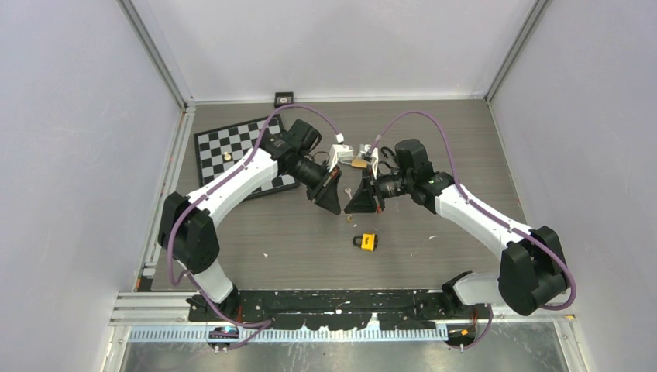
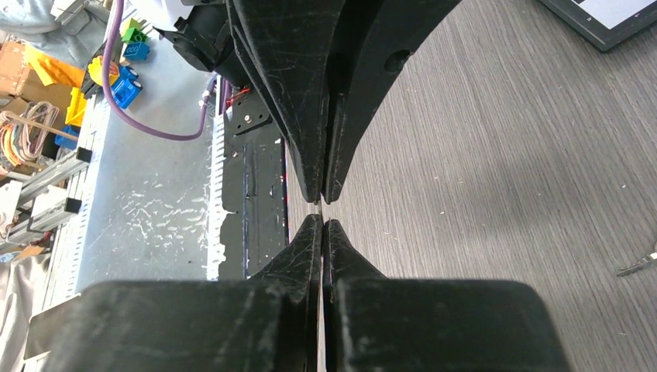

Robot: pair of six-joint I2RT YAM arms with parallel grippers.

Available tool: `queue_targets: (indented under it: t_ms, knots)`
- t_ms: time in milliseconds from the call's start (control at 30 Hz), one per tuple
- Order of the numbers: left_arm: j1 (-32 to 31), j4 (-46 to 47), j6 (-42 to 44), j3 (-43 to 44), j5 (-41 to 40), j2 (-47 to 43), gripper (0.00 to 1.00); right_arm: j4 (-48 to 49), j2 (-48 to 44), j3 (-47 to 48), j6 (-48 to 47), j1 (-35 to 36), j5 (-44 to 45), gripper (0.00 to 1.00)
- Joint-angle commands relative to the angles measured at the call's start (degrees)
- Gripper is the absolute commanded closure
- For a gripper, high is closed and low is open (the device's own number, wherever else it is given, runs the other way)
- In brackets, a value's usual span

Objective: Unlock with the key

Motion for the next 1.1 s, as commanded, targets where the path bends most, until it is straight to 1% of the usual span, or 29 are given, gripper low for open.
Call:
queue_targets:
  t_ms: [0,100,233,333,400,467,533,600,667,767,833,900,1033,1067]
  knots:
    - [-0.26,2.58,0.58,-0.24,-0.37,-3.03,0.9,-1.06,-0.79,2.76,-1.63,0.21,0.46,1.0]
    - [-0.17,2.72,1.01,-0.49,-1.39,-3.55,0.76,-2.37,-1.11,3.23,-2.67,-0.38,1.32,1.0]
    - [-0.12,4.49,2.9,-1.75,-3.72,-6.01,0.63,-3.5,-2.75,3.25,-3.45,-2.55,2.07,1.0]
    - [-0.07,7.63,4.31,-4.54,-5.46,-8.96,0.51,-4.01,-4.82,3.33,-3.59,-4.96,3.19,1.0]
    - [-0.06,10.52,4.5,-6.66,-7.01,-10.79,0.4,-4.39,-6.56,3.54,-3.5,-6.65,5.24,1.0]
    - [-0.1,13.38,4.89,-8.96,-8.01,-12.28,0.3,-5.84,-8.3,4.04,-3.69,-8.15,9.17,0.99]
    - [-0.1,15.77,6.18,-10.94,-8.62,-13.21,0.18,-6.62,-9.91,4.77,-2.45,-10.14,12.65,1.0]
    - [-0.24,20.28,6.0,-13.71,-10.42,-13.99,0.15,-6.88,-11.49,5.59,-0.75,-12.24,15.81,1.0]
    - [-0.74,24.34,7.28,-16.55,-11.77,-14.5,0.14,-7.86,-12.92,6.66,-0.06,-14.09,19.57,1.0]
    - [-3.38,28.47,10.64,-19.3,-13.85,-13.32,0.13,-9.11,-14.62,7.69,0.63,-16.77,22.71,1.0]
    - [-5.77,30.48,13.25,-19.81,-15.22,-11.5,0.11,-8.88,-15.48,7.25,1.28,-18.17,23.15,0.99]
    - [-8.51,32.0,16.24,-19.5,-16.77,-9.12,0.08,-7.56,-16.12,6.17,2.25,-19.45,22.99,1.0]
    - [-14.09,31.73,23.55,-16.7,-19.71,-2.87,0.01,-5.77,-16.61,4.18,2.97,-23.22,20.89,1.0]
    - [-15.11,31.53,24.84,-15.82,-20.23,-0.72,0.0,-5.65,-16.66,3.75,2.95,-24.03,20.22,1.0]
